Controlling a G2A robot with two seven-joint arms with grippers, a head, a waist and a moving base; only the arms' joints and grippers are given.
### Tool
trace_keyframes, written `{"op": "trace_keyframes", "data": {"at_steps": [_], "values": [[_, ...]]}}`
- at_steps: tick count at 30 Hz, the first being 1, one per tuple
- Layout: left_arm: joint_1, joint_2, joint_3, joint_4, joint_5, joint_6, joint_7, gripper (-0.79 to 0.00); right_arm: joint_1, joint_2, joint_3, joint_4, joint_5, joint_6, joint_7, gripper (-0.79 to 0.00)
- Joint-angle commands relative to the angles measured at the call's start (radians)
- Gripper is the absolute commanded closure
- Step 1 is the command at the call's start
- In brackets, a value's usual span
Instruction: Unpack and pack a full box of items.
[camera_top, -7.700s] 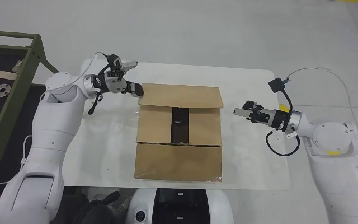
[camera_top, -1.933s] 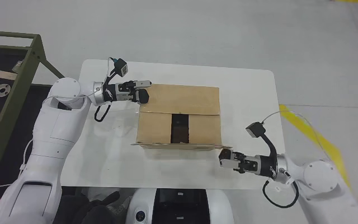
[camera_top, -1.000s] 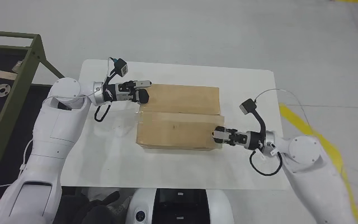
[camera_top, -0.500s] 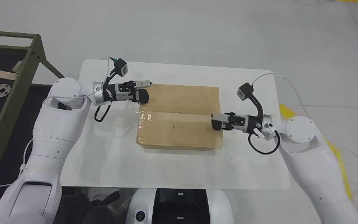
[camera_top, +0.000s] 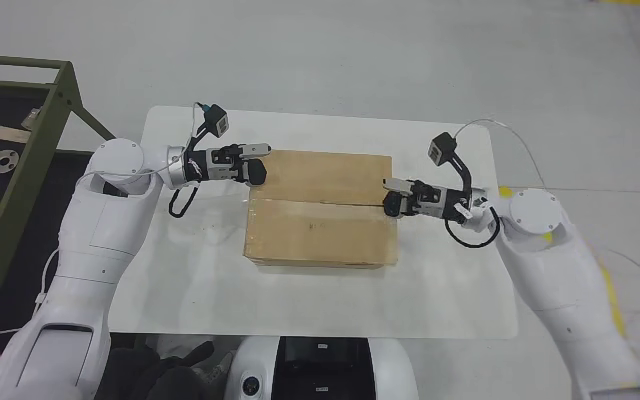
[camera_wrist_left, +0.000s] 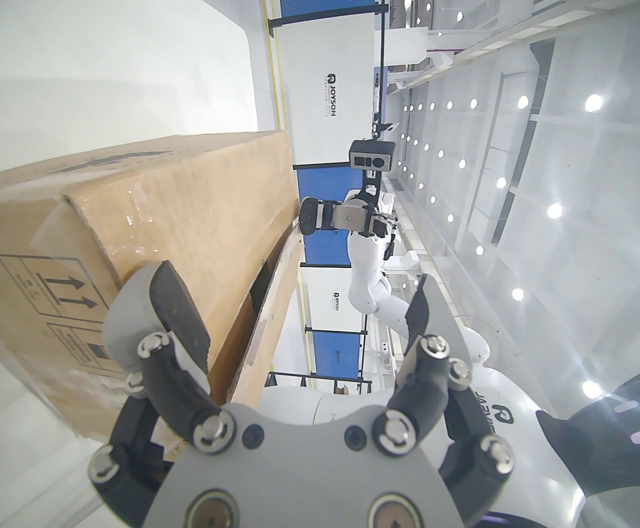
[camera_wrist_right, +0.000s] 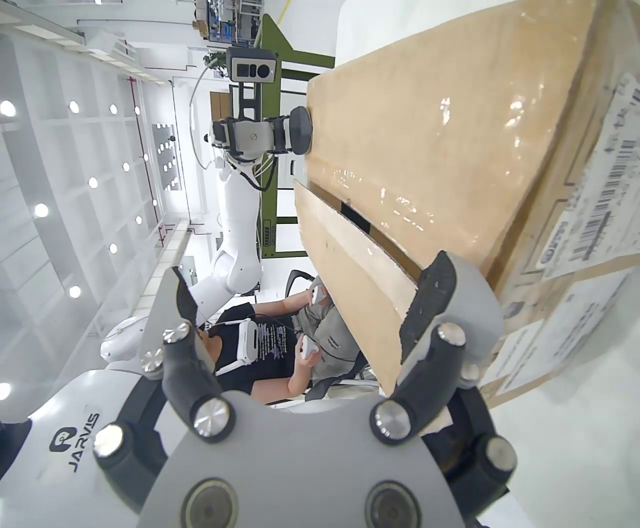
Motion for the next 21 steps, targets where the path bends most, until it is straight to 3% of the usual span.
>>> {"op": "trace_keyframes", "data": {"at_steps": [1, 21], "values": [[0.000, 0.000, 0.000, 0.000, 0.000, 0.000, 0.000, -0.785, 0.010, -0.002, -0.009, 0.021, 0.009, 0.016, 0.021, -0.785], [0.000, 0.000, 0.000, 0.000, 0.000, 0.000, 0.000, -0.785, 0.078, -0.018, -0.066, 0.123, 0.030, 0.050, 0.062, -0.785]]}}
